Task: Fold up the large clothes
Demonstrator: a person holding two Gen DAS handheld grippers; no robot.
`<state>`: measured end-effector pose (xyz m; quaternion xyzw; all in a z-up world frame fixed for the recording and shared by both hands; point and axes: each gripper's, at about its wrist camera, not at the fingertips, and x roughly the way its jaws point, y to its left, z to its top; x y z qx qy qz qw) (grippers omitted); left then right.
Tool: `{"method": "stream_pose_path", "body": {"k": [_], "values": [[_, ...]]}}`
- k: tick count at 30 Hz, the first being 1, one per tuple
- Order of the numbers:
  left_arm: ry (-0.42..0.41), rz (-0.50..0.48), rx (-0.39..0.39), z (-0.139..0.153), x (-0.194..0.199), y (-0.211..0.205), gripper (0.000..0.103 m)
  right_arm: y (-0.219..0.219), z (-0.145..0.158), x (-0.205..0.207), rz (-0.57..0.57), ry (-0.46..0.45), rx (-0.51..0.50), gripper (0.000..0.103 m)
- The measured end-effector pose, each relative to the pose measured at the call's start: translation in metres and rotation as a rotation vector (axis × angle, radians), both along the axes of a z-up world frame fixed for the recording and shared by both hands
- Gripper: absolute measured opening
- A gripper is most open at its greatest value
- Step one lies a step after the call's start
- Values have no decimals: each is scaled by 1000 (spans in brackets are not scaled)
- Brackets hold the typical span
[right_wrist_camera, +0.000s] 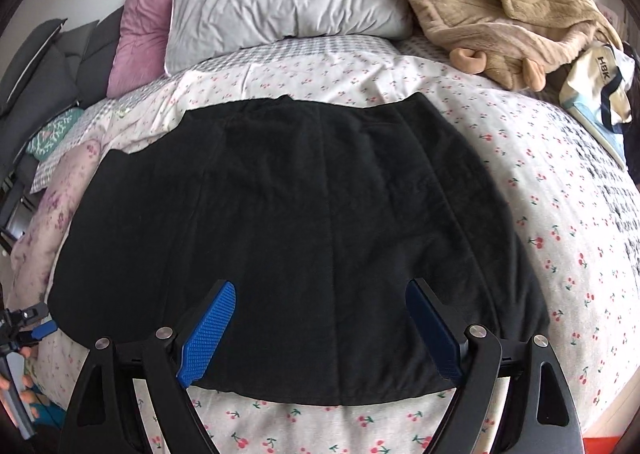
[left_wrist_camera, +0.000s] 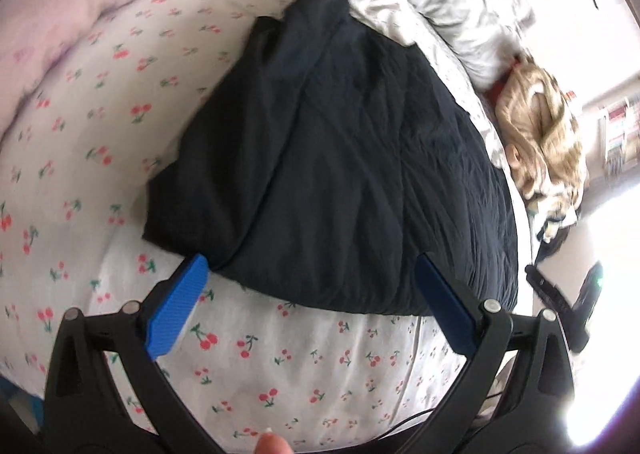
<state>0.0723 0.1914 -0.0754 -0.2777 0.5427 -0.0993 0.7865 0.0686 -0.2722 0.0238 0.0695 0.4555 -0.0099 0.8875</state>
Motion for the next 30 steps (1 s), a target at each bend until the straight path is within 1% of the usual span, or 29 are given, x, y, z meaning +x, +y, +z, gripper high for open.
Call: {"method": "stream_pose_path", "body": {"k": [4, 7, 9, 11, 14, 17, 19, 22, 24, 26, 30], "values": [[57, 31, -39, -9, 1, 5, 103, 14, -6, 5, 31, 15, -22, 88], [74, 49, -73, -18, 4, 4, 102, 25, -10, 8, 54, 27, -33, 88], [57, 76, -90, -23, 6, 2, 102, 33, -13, 9, 70, 35, -37, 88], [33, 98, -85, -28, 10, -3, 102, 42, -16, 13, 90, 41, -43, 88], [25, 117, -73, -35, 14, -8, 102, 55, -19, 16, 114, 44, -50, 88], [16, 150, -90, -38, 13, -5, 102, 65, -22, 19, 132, 47, -52, 88], [34, 167, -119, -41, 12, 0, 102, 71, -24, 21, 140, 49, -49, 88], [95, 186, -171, -46, 8, 13, 98, 76, -27, 22, 149, 57, -44, 88], [123, 192, -207, -47, 2, 21, 98, 77, -28, 22, 153, 60, -42, 88], [130, 200, -249, -49, -1, 26, 98, 77, -28, 23, 156, 61, -48, 88], [114, 207, -295, -55, -1, 26, 96, 77, -32, 26, 152, 72, -48, 88]]}}
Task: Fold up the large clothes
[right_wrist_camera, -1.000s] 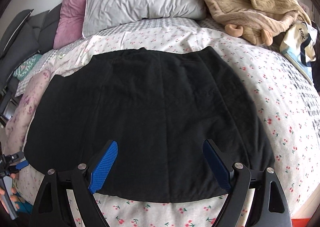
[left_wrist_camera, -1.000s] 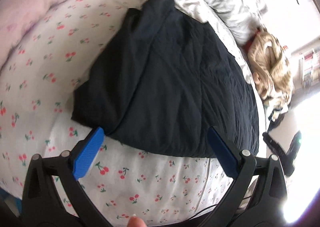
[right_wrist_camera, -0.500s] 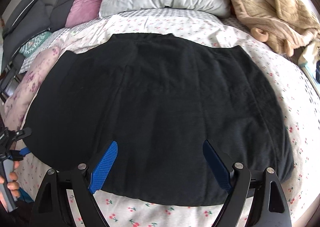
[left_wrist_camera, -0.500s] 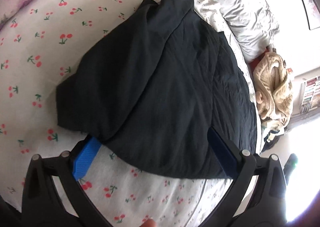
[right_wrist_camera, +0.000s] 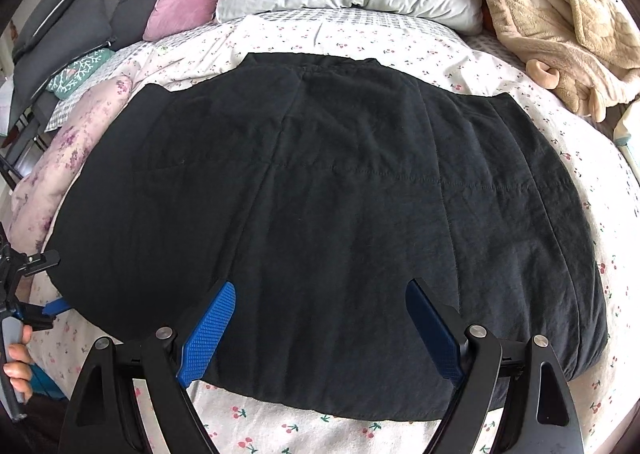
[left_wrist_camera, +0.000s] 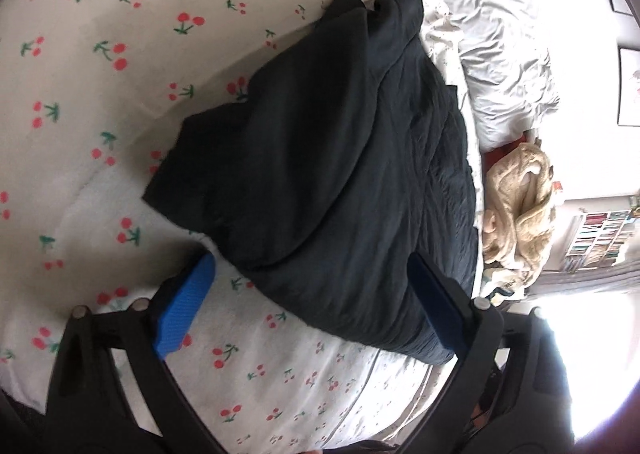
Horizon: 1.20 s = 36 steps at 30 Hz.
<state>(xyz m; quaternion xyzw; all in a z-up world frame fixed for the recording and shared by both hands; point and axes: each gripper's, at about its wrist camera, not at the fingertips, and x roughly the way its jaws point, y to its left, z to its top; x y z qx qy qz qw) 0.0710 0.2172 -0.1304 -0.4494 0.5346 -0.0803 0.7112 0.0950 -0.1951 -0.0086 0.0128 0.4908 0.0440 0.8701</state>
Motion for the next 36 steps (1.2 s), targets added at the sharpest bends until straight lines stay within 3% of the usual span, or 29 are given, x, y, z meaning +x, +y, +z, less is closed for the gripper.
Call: {"method": "stream_pose_path", "body": {"k": [4, 6, 8, 11, 15, 19, 21, 24, 27, 29, 31, 36], "values": [[-84, 35, -78, -7, 8, -8, 88, 2, -7, 6, -4, 21, 31, 88], [-119, 68, -73, -9, 16, -11, 75, 3, -8, 10, 9, 8, 69, 88], [-136, 104, -76, -10, 23, -8, 36, 3, -6, 14, -2, -6, 89, 88], [-154, 148, -133, -4, 29, -3, 24, -2, 5, 15, -33, -53, 110, 88], [-314, 152, -213, 52, 27, 1, 21, -11, 27, 9, -89, -149, 173, 85], [-463, 196, -183, 99, 7, 29, 21, -9, 43, 2, -92, -203, 242, 75], [-450, 241, -138, 98, -1, 55, 21, 3, 43, 1, -68, -205, 243, 73], [-310, 289, -96, 67, -2, 82, 22, 31, 30, 9, 4, -163, 232, 64], [-237, 330, -79, 41, -2, 89, 22, 65, 7, 16, 95, -82, 237, 46], [-262, 319, -52, 48, -2, 86, 22, 89, -13, 21, 143, -17, 237, 39], [-314, 281, -22, 64, -2, 75, 22, 107, -31, 22, 152, -4, 167, 39], [-533, 125, 83, 126, -4, 21, 22, 111, -40, 29, 176, -4, 168, 39]]}}
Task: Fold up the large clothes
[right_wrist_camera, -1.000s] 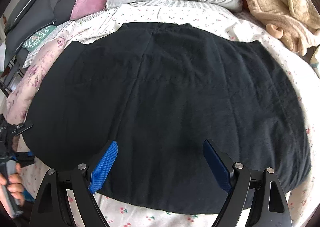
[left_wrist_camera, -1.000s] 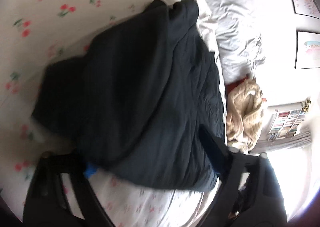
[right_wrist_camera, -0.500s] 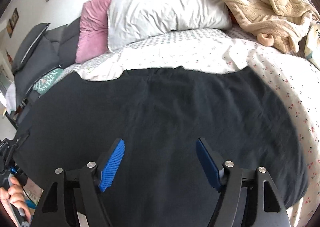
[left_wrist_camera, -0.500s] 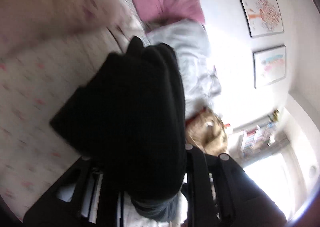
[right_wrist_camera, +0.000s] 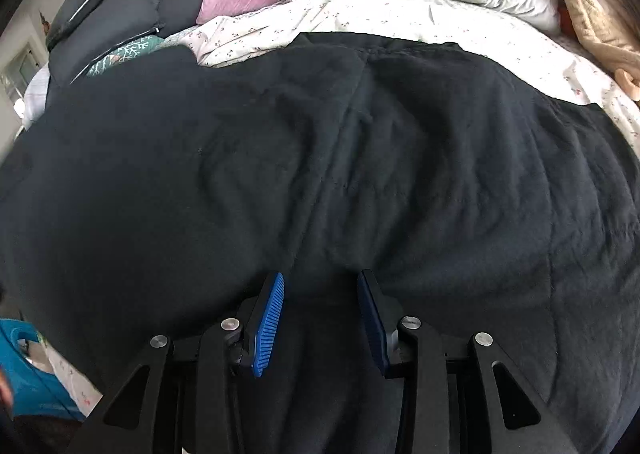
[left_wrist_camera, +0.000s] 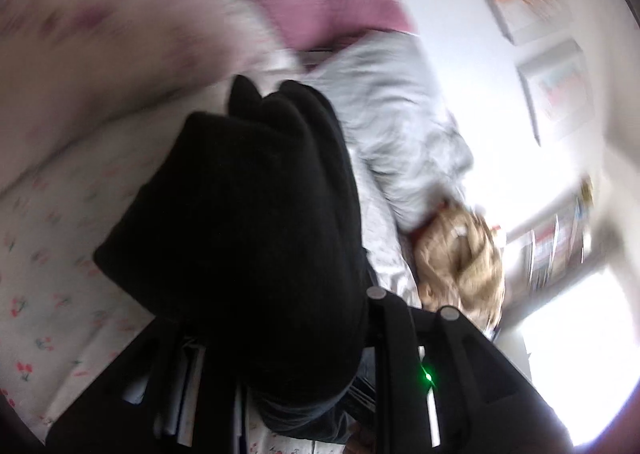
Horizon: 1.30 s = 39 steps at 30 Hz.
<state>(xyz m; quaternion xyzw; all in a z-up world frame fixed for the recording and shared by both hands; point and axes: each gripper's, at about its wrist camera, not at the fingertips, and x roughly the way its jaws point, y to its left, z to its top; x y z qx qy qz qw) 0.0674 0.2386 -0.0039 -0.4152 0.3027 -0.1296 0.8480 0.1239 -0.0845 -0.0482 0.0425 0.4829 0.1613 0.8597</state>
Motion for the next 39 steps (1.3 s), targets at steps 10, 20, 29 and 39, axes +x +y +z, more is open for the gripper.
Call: {"method": "stream_pose_path", "body": {"k": [10, 20, 29, 39], "values": [[-258, -398, 173, 54, -16, -153, 24, -111, 24, 2, -116, 80, 418, 40], [-168, -772, 432, -13, -37, -295, 31, -314, 25, -52, -553, 22, 649, 65], [-102, -963, 584, -38, -50, -330, 68, -338, 15, -70, -550, 69, 822, 65], [-197, -883, 657, 40, -44, -261, 87, -297, 11, -57, -372, 237, 740, 70]]}}
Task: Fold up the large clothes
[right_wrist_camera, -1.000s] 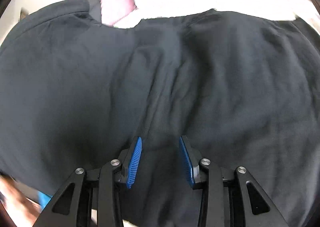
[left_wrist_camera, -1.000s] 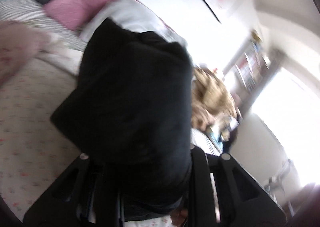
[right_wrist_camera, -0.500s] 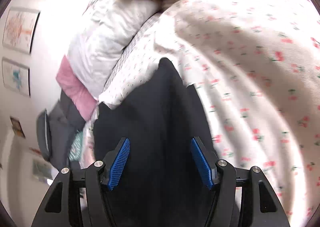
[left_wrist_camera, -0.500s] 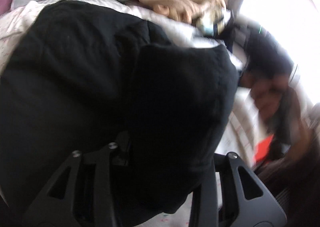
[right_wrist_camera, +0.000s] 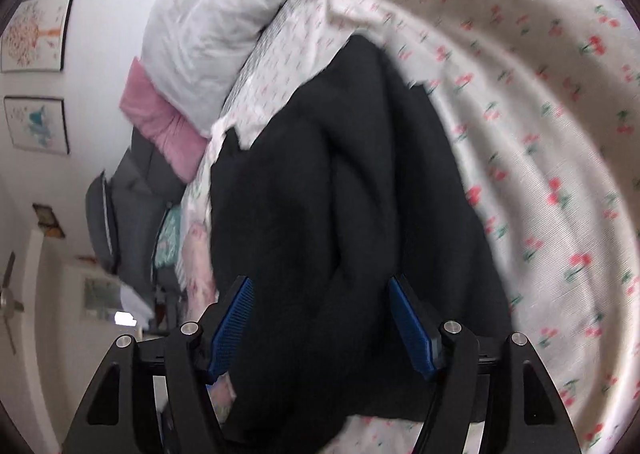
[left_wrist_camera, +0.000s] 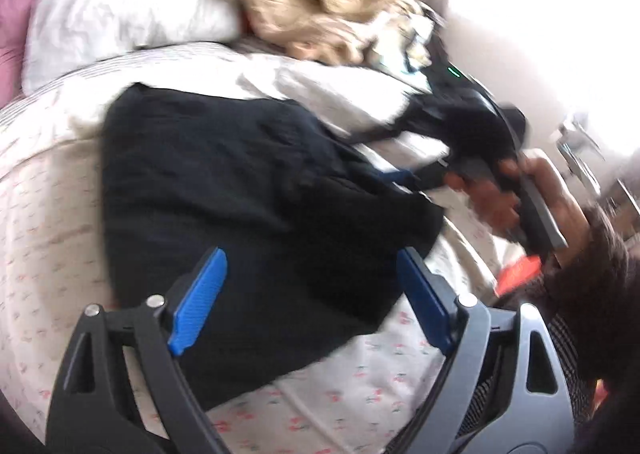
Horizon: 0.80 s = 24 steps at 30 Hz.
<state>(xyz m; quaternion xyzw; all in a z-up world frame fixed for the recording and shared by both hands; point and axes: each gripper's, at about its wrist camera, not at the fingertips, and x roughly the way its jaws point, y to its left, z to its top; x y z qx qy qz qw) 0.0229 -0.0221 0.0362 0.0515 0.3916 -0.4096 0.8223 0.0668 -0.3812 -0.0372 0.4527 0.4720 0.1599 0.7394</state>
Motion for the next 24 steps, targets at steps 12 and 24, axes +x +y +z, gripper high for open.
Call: {"method": "stream_pose_path", "body": {"k": [12, 24], "values": [[204, 319, -40, -74, 92, 56, 74, 54, 20, 32, 128, -117, -333, 25], [198, 232, -47, -75, 80, 20, 73, -7, 14, 32, 89, -50, -635, 61]]}}
